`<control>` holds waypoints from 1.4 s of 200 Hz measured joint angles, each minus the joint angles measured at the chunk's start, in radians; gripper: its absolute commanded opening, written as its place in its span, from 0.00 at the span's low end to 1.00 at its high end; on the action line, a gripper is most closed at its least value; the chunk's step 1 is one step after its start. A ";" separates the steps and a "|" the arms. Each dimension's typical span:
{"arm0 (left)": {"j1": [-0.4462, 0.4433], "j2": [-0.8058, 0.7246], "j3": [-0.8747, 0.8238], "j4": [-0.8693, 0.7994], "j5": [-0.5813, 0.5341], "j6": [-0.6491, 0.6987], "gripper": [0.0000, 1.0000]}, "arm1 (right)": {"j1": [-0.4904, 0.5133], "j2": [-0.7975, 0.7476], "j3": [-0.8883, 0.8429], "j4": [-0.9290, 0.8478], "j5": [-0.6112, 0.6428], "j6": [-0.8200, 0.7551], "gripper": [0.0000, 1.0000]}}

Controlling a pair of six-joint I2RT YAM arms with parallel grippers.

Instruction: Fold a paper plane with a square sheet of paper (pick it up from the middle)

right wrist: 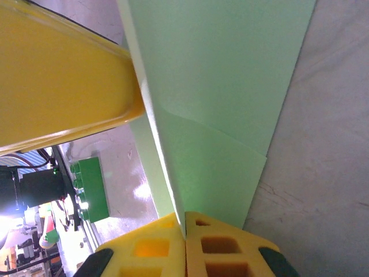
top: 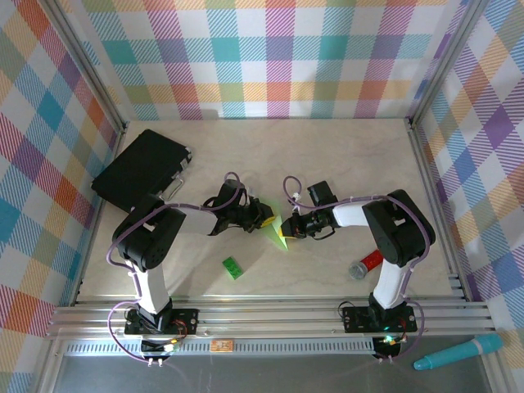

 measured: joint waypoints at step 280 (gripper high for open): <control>-0.007 0.057 0.082 -0.068 0.021 0.041 0.14 | 0.000 -0.045 -0.032 -0.064 -0.003 0.061 0.25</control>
